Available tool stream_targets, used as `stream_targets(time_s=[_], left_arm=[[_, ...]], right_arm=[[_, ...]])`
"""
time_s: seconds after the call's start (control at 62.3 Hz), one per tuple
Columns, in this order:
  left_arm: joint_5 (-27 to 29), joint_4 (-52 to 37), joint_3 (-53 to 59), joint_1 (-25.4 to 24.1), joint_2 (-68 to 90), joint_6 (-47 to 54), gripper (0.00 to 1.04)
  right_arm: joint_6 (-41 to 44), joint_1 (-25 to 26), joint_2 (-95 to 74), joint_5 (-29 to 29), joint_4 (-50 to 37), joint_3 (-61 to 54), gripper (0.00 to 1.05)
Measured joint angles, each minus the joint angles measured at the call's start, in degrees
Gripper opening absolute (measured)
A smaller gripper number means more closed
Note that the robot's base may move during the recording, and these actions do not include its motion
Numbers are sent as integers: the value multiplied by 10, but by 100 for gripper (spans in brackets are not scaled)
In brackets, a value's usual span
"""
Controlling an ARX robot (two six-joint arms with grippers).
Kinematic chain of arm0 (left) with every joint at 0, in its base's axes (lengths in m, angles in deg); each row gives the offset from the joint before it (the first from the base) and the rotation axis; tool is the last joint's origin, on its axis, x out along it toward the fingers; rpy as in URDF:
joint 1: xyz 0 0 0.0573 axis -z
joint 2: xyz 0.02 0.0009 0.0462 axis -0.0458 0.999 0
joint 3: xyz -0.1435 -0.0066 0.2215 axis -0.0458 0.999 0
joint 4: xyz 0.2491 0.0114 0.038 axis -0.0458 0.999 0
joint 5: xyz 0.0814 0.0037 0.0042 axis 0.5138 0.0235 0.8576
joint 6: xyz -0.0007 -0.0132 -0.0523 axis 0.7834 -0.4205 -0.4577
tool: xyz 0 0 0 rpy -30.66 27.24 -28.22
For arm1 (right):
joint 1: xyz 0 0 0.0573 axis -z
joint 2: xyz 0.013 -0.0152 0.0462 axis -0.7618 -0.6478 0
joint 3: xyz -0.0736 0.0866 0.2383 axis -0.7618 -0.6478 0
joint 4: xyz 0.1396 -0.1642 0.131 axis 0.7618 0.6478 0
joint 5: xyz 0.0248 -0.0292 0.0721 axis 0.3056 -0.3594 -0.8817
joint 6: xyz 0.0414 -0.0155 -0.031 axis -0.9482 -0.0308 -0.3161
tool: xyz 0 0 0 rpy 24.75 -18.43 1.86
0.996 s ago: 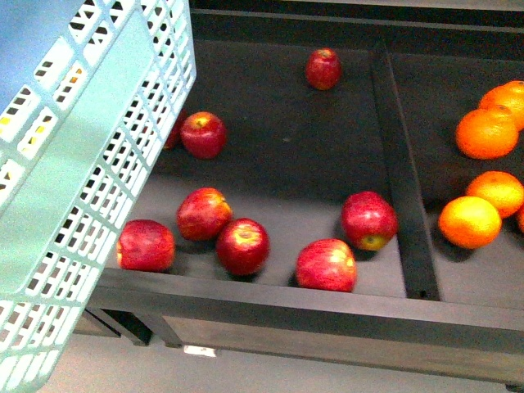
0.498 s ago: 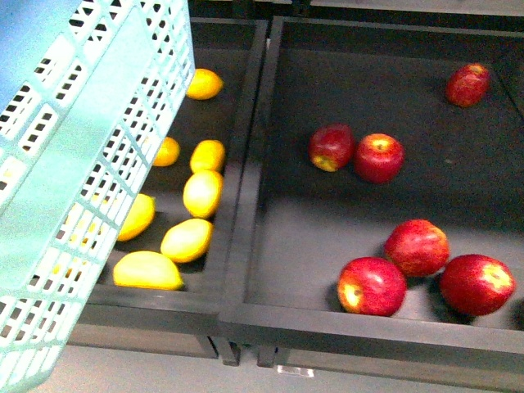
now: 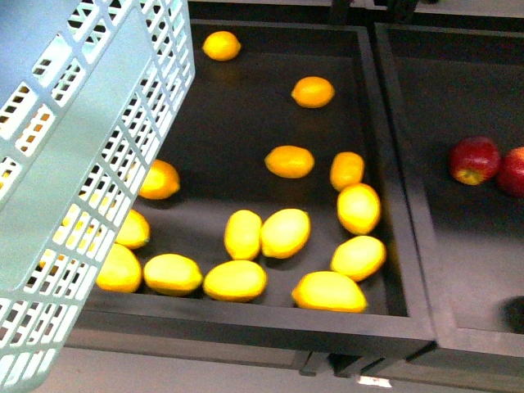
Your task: Pick lemon and mango into basket
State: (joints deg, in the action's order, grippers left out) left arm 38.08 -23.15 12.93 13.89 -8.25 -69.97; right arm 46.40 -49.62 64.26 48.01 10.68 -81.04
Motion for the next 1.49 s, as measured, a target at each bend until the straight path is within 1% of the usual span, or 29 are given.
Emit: stream_targets(time_s=[0.289, 0.434, 0.562, 0.674, 0.69, 0.723, 0.771, 0.787, 0.803, 0.851, 0.883, 1.012, 1.188, 1.317, 1.493], left_arm=[[0, 0, 0, 0, 0, 2, 5], [20, 0, 0, -5, 0, 11, 5], [0, 0, 0, -2, 0, 8, 5], [-2, 0, 0, -1, 0, 4, 5], [-2, 3, -2, -1, 1, 6, 5], [-1, 46, -19, 1, 9, 25, 5], [1, 127, -60, 12, 35, 87, 5], [1, 139, -68, 15, 41, 93, 5], [2, 156, -80, 21, 53, 127, 5], [-5, 162, -101, 43, 96, 198, 5], [-7, 150, -107, 58, 128, 215, 5], [-7, 104, -134, 95, 210, 221, 5], [-73, 28, -200, 162, 307, 204, 5], [-111, 0, -221, 204, 338, 188, 5], [-119, -17, -223, 232, 339, 191, 5]], right_arm=[[0, 0, 1, -2, 0, 0, 96], [0, 0, 0, -5, 0, 0, 96], [0, 0, 1, -3, 0, 0, 96], [0, 0, 1, -3, 0, 0, 96], [0, 0, 1, -3, 0, 0, 96], [0, 0, 1, -3, 0, 0, 96], [0, 0, 1, -1, 0, 0, 96], [0, 0, 1, -1, 0, 0, 96], [0, 0, 1, -1, 0, 0, 96], [0, 0, 1, -1, 0, 0, 96], [0, 0, 1, -1, 0, 0, 96], [0, 0, 1, -1, 0, 0, 96], [0, 0, 1, -1, 0, 0, 96], [0, 0, 1, -1, 0, 0, 96], [0, 0, 1, -1, 0, 0, 96]])
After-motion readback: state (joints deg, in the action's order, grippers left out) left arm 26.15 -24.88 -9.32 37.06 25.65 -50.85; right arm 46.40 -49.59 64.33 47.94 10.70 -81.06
